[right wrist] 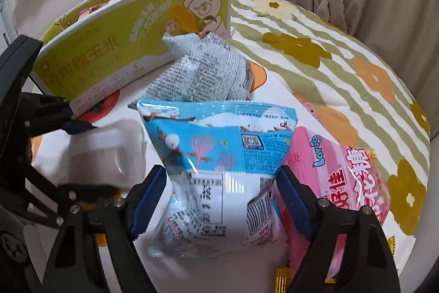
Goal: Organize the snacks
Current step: 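Grasp the white packet with the left gripper while the right grasps the blue-white bag, then carry both bags into the green box and open both grippers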
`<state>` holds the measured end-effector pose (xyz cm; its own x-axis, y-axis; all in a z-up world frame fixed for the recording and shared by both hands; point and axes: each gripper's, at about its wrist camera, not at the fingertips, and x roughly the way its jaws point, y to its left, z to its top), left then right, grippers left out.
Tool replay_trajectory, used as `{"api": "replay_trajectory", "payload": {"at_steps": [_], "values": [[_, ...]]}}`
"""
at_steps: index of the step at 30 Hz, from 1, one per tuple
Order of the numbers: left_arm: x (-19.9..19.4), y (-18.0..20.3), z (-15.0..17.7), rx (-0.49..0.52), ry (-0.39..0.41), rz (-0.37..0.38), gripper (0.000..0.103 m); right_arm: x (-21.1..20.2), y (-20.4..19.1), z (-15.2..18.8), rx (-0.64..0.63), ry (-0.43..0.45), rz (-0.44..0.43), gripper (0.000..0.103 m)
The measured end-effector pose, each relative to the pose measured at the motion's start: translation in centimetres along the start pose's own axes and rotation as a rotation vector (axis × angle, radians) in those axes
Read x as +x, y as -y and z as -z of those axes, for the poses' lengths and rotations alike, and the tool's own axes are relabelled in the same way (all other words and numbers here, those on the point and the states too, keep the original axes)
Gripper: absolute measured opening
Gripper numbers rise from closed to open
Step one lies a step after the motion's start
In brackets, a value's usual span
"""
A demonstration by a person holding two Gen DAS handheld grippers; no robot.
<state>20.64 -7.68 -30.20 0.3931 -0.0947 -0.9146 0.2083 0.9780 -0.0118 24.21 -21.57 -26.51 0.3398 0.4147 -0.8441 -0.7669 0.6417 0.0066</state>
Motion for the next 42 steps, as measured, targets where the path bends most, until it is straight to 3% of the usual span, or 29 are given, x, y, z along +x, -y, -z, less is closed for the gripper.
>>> {"api": "replay_trajectory", "payload": {"at_steps": [3, 5, 14, 27, 32, 37, 42], "values": [[0.1, -0.5, -0.1, -0.007, 0.000, 0.001, 0.062, 0.0, -0.1, 0.2, 0.014, -0.004, 0.007, 0.075], [0.3, -1.5, -0.2, -0.006, 0.001, -0.002, 0.061, -0.2, -0.2, 0.3, 0.026, -0.005, 0.022, 0.068], [-1.2, -0.3, -0.3, -0.012, 0.025, -0.009, 0.061, -2.4, -0.7, 1.7, 0.133, 0.021, 0.062, 0.053], [-10.5, 0.4, -2.0, -0.019, 0.167, 0.052, 0.061, -11.3, -2.3, 0.8, 0.310, 0.147, 0.151, 0.051], [-15.3, -2.1, -2.8, -0.048, 0.244, 0.011, 0.061, -14.0, -4.0, -1.4, 0.336, 0.181, 0.146, 0.051], [-19.5, -7.2, -3.7, -0.097, 0.316, -0.038, 0.061, -15.3, -6.4, -4.5, 0.332, 0.236, 0.140, 0.051], [-21.5, -13.1, -4.1, -0.137, 0.330, -0.078, 0.061, -15.2, -9.3, -8.7, 0.320, 0.294, 0.121, 0.051]]}}
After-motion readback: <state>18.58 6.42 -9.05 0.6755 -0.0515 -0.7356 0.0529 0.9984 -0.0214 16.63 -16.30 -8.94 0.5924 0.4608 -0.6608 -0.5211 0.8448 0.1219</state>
